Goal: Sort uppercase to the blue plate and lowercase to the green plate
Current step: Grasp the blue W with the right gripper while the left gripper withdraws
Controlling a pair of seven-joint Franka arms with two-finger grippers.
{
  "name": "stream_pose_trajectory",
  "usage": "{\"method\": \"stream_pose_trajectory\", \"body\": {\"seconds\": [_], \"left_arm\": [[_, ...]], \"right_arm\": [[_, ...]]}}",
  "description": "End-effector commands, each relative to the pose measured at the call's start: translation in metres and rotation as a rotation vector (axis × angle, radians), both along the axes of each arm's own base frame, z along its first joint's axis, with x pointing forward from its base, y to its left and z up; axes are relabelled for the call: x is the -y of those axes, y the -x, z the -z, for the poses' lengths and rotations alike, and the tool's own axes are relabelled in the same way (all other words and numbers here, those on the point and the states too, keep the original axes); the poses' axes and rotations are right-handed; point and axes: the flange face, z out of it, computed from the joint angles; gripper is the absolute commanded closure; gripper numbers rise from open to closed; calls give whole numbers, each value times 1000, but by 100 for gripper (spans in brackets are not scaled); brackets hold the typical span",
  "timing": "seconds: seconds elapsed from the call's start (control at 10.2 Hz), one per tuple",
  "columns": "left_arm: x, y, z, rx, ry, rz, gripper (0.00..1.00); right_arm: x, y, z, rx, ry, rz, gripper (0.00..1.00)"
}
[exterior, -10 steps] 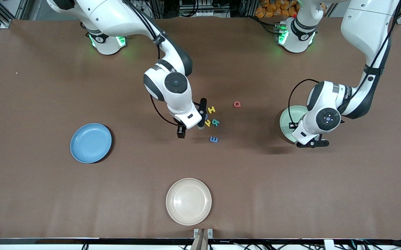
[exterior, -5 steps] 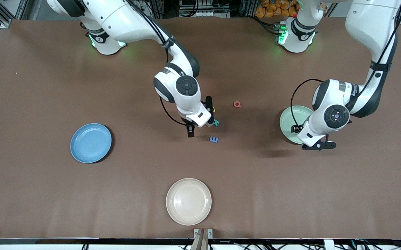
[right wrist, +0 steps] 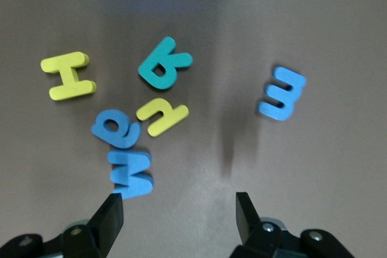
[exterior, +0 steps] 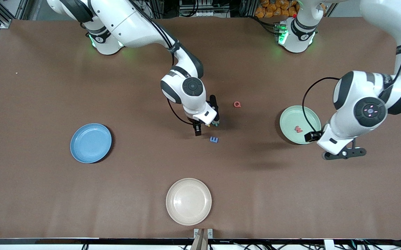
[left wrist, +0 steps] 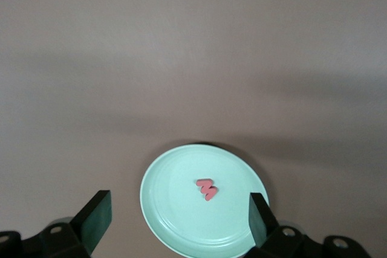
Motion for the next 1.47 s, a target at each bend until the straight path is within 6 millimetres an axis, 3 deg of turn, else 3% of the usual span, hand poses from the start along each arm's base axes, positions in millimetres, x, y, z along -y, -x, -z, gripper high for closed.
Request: {"method": "stream_pose_trajectory", "body": {"seconds": [0.0, 0.29, 0.39, 0.59, 0.78, 1.18, 1.37], "left_arm": [[2, -4, -34, 35, -5, -4, 0], [0, -1, -61, 68, 17, -19, 0], [-15, 1, -73, 78, 40, -60, 0], [-24, 4, -91, 85, 44, -80, 0], [-19, 5, -108, 84, 42, -80, 0], [-3, 9, -115, 76, 143, -96, 0], [6, 8, -107, 75, 147, -87, 0]], "right_arm": [[-12, 5, 0, -28, -31, -31, 20], [-15, 16, 5, -62, -29, -56, 20], [-11, 21, 10, -75, -18, -74, 21], [-5, 22, 15, -85, -10, -102, 23], [-3, 25, 18, -89, -7, -114, 25], [-1, 26, 21, -92, -4, -120, 35], [-1, 26, 21, -92, -4, -120, 39]]}}
